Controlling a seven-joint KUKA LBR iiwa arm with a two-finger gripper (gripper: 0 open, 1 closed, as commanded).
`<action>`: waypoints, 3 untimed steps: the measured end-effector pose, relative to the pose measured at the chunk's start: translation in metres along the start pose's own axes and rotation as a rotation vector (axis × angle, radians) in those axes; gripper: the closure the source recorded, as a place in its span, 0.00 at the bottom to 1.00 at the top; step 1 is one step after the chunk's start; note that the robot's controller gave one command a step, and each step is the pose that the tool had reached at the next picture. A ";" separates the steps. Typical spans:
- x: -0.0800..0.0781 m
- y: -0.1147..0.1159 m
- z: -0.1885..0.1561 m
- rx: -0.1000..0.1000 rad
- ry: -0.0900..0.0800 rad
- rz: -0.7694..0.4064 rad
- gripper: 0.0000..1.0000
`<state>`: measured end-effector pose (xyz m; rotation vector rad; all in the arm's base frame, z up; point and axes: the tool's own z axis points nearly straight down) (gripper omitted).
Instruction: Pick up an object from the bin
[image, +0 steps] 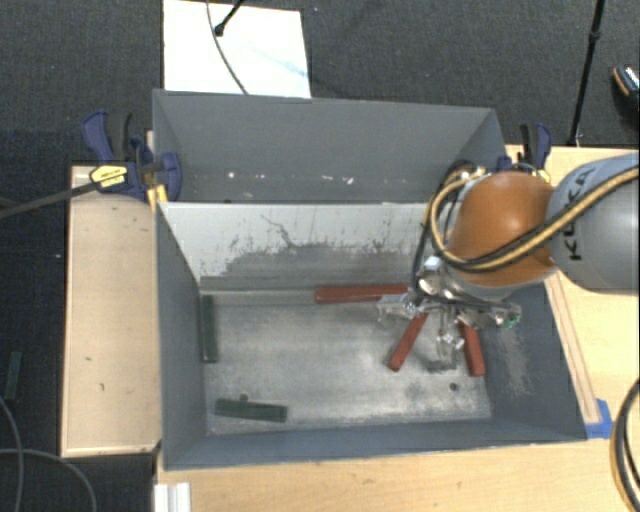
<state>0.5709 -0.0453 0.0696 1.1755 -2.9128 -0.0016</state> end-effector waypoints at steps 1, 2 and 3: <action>-0.001 0.000 -0.001 0.000 -0.001 0.006 0.00; -0.001 0.000 -0.001 0.000 -0.001 0.009 1.00; -0.002 -0.001 -0.040 0.005 -0.005 0.017 1.00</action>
Offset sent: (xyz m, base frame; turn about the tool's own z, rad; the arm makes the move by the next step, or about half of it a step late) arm 0.0000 0.0000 0.0000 0.0000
